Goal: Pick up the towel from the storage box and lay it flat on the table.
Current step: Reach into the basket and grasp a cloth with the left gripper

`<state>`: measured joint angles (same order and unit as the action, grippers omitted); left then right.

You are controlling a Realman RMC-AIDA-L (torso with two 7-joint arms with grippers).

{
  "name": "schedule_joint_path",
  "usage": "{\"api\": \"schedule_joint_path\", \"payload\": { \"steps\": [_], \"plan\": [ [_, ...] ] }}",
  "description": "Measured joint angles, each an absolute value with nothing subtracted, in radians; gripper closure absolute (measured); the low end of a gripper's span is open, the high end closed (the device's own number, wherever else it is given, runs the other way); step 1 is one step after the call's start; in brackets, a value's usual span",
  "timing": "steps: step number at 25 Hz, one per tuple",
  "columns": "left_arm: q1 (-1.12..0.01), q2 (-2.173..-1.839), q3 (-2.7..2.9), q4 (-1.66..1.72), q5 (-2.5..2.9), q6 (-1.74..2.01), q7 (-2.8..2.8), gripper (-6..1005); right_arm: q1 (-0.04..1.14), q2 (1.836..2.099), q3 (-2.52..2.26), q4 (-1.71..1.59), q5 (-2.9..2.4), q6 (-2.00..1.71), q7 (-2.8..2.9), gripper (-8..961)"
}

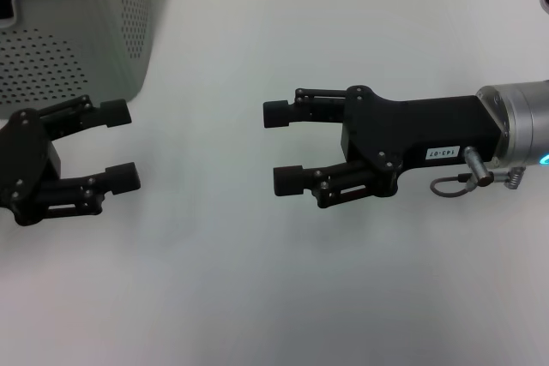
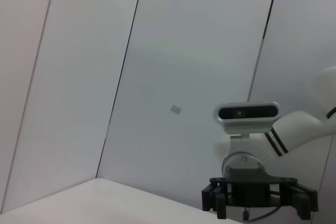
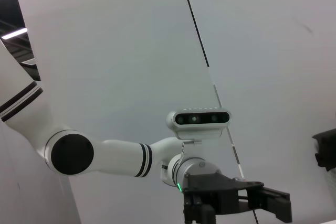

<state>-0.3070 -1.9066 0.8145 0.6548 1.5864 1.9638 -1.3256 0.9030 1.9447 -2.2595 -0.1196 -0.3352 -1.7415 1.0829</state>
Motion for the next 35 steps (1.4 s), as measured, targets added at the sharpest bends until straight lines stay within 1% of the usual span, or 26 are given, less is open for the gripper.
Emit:
{"api": "schedule_joint_path", "payload": {
  "steps": [6,17,21,23,25,26,27,32,35],
  "plan": [
    [-0.31,-1.908,0.814,0.655,1.588,1.953,-1.326,133,0.903,1.945,-2.26,-0.12,-0.337,-1.738,1.083,101],
    [-0.311,-1.92,0.797,0.665,1.563,1.953,-1.379,148,0.901,1.945,-2.261,-0.119,-0.338,-1.723,1.068,102],
    [-0.32,-1.924,0.68,0.771,1.477,1.967,-1.611,154,0.881,1.945,-2.259,-0.119,-0.332,-1.728,1.056,102],
    [-0.321,-1.932,0.62,0.86,1.44,1.961,-1.656,157,0.871,1.944,-2.247,-0.119,-0.331,-1.731,1.054,102],
    [-0.323,-1.949,0.562,0.958,1.41,1.919,-1.679,160,0.862,1.946,-2.231,-0.12,-0.334,-1.728,1.047,103],
    [-0.334,-1.967,0.512,1.06,1.405,1.836,-1.71,161,0.86,1.948,-2.227,-0.12,-0.335,-1.727,1.043,103],
    [-0.342,-1.971,0.497,1.104,1.418,1.783,-1.728,163,0.858,1.949,-2.226,-0.12,-0.336,-1.727,1.04,103],
    [-0.406,-1.971,0.492,1.274,1.61,1.484,-1.847,170,0.841,1.952,-2.224,-0.12,-0.334,-1.727,1.031,103],
    [-0.45,-1.981,0.492,1.315,1.761,1.365,-1.86,174,0.818,1.957,-2.213,-0.119,-0.331,-1.726,1.029,104]
  ]
}}
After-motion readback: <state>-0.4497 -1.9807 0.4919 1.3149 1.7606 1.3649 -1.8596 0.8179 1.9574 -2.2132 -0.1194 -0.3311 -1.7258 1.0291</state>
